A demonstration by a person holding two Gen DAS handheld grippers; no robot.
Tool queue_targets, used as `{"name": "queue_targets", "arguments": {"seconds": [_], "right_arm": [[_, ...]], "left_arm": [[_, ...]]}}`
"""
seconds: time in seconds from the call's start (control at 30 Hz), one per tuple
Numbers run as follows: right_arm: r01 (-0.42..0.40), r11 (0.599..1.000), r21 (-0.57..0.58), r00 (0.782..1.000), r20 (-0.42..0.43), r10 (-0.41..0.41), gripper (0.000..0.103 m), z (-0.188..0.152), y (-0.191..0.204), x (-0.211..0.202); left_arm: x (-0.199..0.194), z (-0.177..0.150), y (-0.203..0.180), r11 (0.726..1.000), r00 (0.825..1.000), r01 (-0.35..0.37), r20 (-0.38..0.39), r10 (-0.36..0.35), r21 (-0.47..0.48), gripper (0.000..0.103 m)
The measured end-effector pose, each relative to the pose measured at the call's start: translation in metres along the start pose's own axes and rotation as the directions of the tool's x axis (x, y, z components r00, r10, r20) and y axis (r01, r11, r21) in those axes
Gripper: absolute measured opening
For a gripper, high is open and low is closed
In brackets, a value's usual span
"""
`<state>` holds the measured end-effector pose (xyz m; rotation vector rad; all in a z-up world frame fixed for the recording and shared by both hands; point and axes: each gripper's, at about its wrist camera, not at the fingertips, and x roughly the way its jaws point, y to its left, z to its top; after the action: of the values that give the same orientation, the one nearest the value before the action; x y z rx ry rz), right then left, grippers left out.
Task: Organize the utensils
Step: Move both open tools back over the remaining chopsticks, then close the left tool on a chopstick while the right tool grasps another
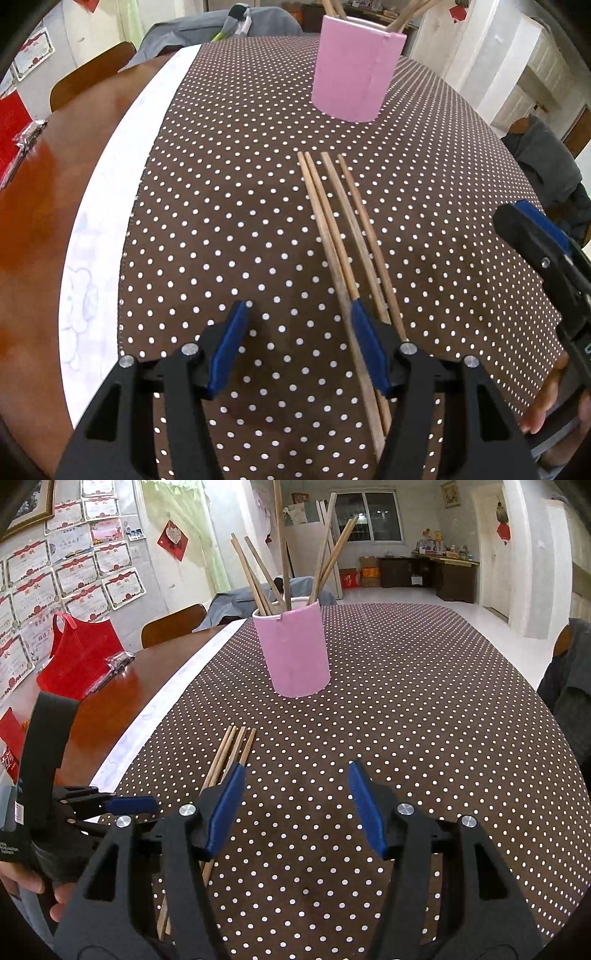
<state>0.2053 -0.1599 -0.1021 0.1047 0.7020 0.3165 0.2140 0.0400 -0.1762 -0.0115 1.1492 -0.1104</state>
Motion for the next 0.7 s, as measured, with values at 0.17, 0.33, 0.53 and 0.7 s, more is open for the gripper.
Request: {"name": "queue_targets", "arguments": {"seconds": [0.17, 0.33, 0.53, 0.7], "right_arm": [[-0.005, 1.000, 0.001, 1.000, -0.015, 0.005, 0.059, -0.001, 0.000, 0.005], [-0.013, 1.000, 0.006, 0.999, -0.038, 0.013, 0.058, 0.002, 0.001, 0.010], [-0.030, 0.999, 0.014, 0.995, -0.095, 0.032, 0.058, 0.007, 0.004, 0.020], [-0.068, 0.997, 0.023, 0.976, -0.204, 0.072, 0.058, 0.011, 0.010, 0.039]], "left_arm": [[0.001, 0.000, -0.003, 1.000, 1.000, -0.006, 0.008, 0.006, 0.005, 0.059], [0.008, 0.011, -0.007, 0.999, 0.999, -0.035, 0.003, 0.035, 0.017, 0.058], [0.011, 0.019, -0.012, 0.996, 0.996, -0.087, 0.019, 0.087, 0.026, 0.048], [0.009, 0.023, 0.003, 0.996, 0.996, -0.085, 0.035, 0.085, -0.019, 0.022]]}}
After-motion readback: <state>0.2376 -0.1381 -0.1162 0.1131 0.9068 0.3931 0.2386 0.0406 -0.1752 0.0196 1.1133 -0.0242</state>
